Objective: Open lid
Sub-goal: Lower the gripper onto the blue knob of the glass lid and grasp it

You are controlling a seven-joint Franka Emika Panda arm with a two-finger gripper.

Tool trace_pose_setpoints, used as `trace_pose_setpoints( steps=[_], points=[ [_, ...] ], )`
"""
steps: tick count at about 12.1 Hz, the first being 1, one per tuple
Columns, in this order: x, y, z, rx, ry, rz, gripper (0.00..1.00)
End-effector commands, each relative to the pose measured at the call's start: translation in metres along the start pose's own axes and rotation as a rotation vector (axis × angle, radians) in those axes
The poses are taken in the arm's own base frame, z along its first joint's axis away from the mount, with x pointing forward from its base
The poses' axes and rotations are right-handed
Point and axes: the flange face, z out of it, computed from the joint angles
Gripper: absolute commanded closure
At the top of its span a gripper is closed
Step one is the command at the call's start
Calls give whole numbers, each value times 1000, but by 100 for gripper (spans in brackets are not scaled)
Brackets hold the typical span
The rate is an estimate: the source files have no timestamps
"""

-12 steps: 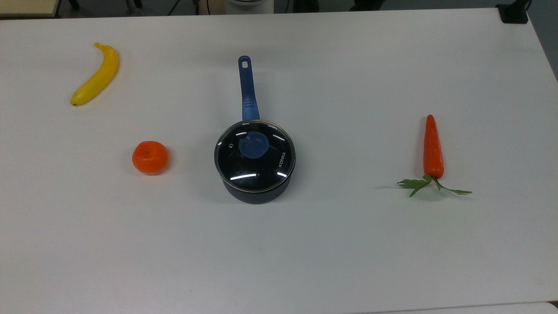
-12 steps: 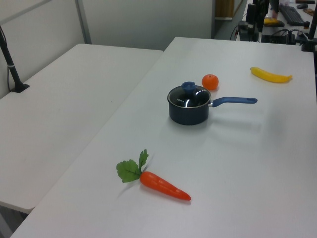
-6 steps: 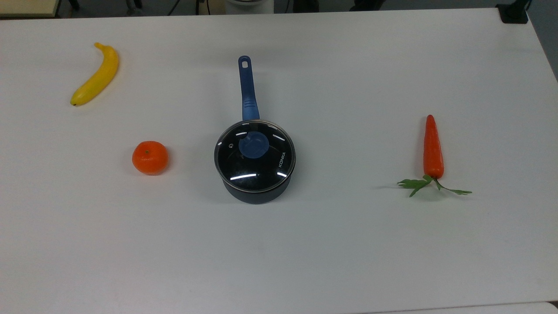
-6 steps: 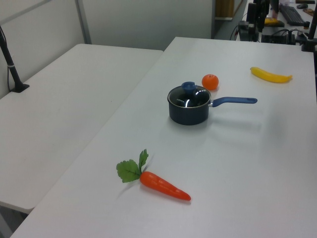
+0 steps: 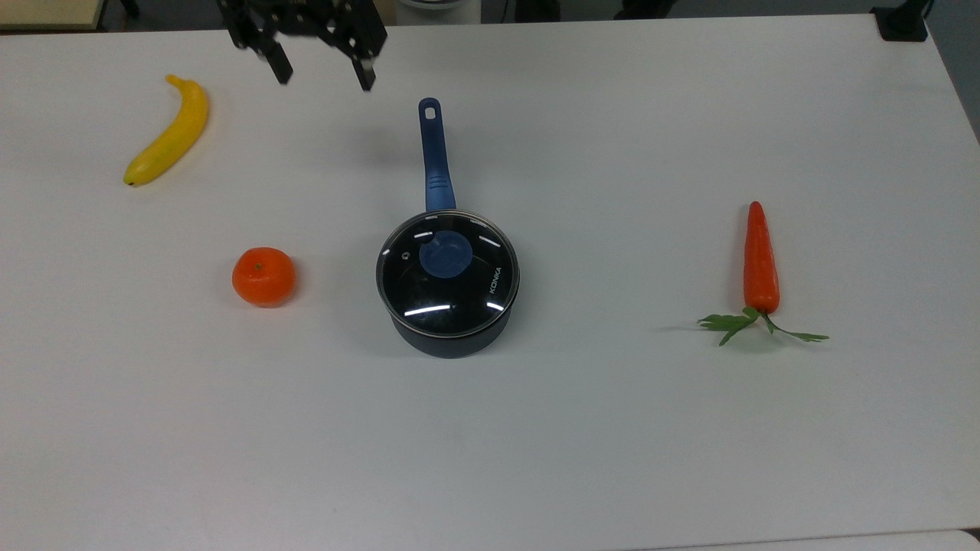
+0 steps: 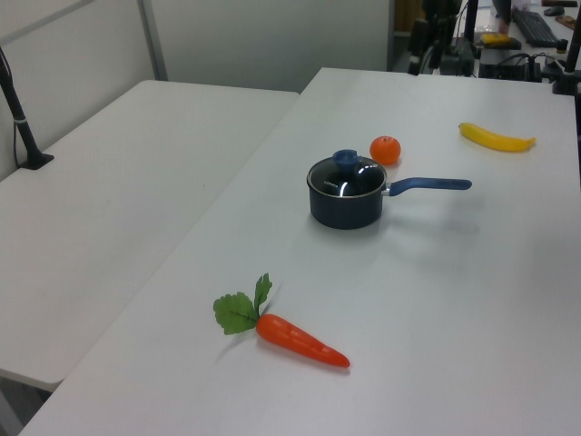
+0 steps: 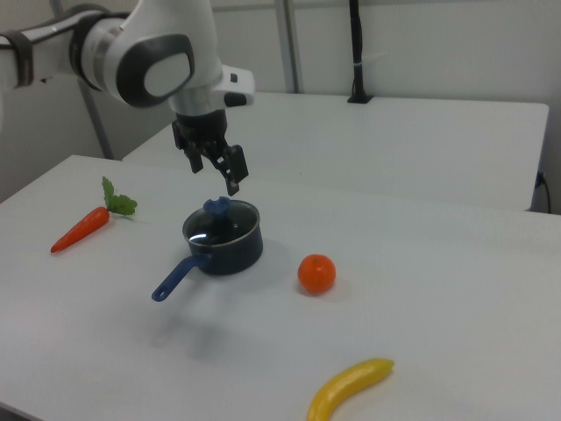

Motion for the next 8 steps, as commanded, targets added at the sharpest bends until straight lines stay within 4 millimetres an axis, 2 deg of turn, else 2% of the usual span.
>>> trace_pose_setpoints(
  steps=[1, 2, 4, 6, 8],
  points=[
    [41, -37, 44, 36, 70, 62, 0],
    [45, -39, 55, 24, 61, 132, 0],
    [45, -64, 85, 26, 28, 263, 0],
    [48, -86, 97, 35, 64, 420, 0],
    [50, -94, 112, 35, 69, 501, 0]
  ],
)
